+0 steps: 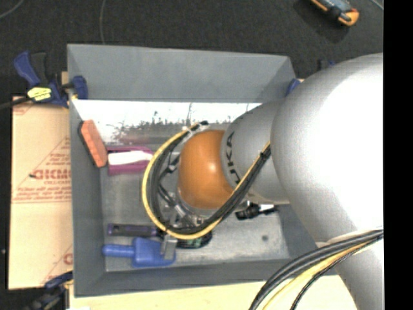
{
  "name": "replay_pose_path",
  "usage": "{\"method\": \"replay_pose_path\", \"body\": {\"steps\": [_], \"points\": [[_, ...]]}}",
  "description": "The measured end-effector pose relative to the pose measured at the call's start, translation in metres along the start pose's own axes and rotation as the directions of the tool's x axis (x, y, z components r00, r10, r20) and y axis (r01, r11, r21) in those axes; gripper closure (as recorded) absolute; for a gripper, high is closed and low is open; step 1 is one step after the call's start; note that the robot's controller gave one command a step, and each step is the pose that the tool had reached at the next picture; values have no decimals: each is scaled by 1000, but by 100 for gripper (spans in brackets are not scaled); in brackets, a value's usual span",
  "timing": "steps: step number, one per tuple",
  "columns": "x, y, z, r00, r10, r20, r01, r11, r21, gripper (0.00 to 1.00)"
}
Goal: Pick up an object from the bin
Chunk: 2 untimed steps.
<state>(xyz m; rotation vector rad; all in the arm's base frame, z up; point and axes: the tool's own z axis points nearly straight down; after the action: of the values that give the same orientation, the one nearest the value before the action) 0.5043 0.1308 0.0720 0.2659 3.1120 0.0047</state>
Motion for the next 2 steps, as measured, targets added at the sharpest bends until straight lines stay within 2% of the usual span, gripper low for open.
{"method": "replay_pose_path", "body": {"steps": [1, 2], "points": [[-31, -6, 1, 988, -154, 2, 154, 988, 0, 0], [-29, 4, -127, 999, -52, -4, 52, 999, 1, 0]]}}
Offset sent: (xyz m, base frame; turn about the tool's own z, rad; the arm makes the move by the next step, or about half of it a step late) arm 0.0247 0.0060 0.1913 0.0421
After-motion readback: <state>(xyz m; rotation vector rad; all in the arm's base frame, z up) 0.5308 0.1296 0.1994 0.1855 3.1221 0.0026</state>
